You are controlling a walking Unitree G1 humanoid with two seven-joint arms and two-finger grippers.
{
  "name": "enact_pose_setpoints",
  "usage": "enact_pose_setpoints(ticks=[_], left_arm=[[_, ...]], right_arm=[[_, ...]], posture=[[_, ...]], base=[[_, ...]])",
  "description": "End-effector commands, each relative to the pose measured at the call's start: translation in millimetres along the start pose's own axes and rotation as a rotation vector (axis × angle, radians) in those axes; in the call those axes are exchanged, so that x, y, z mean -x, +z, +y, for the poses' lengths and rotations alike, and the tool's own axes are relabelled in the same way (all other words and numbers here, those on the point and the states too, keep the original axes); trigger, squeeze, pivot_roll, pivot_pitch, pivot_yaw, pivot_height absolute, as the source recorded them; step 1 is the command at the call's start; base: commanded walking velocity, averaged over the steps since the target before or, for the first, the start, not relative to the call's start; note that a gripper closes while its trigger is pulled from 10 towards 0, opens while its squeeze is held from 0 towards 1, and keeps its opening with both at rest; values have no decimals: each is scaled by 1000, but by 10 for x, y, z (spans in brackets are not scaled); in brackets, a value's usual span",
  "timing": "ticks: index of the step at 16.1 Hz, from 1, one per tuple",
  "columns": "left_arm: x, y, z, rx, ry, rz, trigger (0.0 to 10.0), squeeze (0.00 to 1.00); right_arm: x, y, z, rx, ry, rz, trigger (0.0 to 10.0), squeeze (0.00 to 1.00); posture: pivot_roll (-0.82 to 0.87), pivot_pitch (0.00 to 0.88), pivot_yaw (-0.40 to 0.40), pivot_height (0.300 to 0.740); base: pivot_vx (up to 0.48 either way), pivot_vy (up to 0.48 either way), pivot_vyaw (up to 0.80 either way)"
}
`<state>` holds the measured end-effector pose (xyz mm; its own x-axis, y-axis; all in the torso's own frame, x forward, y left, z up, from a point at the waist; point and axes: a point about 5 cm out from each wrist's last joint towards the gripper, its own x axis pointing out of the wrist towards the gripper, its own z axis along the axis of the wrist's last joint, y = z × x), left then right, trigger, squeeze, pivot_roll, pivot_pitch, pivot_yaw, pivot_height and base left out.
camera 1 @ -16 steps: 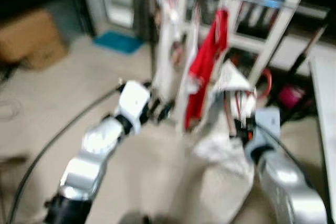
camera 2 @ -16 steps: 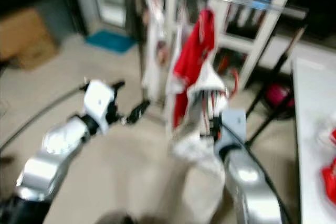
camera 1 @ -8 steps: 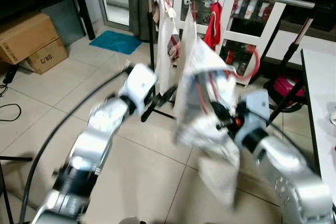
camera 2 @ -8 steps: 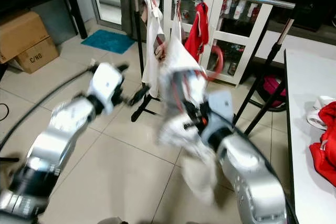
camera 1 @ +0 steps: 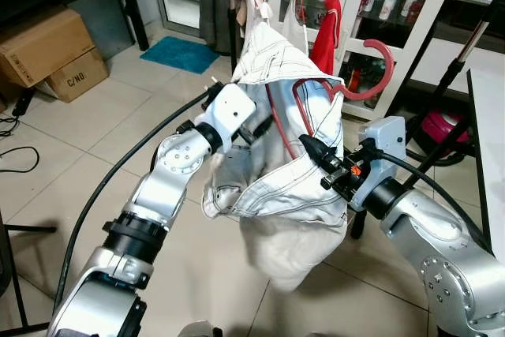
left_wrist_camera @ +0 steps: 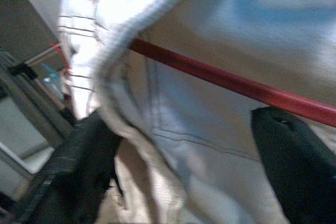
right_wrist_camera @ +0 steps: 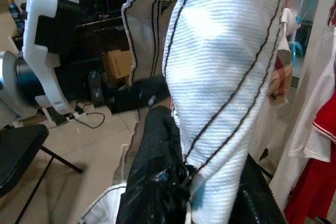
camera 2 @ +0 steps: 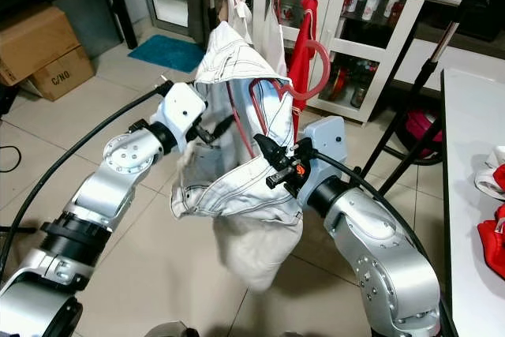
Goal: Hang hanger
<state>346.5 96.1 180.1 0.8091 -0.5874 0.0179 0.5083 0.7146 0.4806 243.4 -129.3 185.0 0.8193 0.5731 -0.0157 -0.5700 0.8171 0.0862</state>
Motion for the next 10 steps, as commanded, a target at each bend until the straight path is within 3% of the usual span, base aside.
enact_pose_setpoints(ticks=[1,4,10], left_arm=[[-11,32,64,-32,27,-14,0,0],[-8,-5,29,-24,49,-6,0,0],[-17,-33,86,-22,83,2,0,0]], right_arm=[[39,185,21,28,11,-78,0,0],[57,185,-40,-51,-30,-88,0,0],[55,225,-55,-85,-28,-93,0,0]], posture=[[-41,7,19,740],[-41,14,21,740],[-42,21,18,740]], base=[[0,0,0],[0,0,0],[0,0,0]])
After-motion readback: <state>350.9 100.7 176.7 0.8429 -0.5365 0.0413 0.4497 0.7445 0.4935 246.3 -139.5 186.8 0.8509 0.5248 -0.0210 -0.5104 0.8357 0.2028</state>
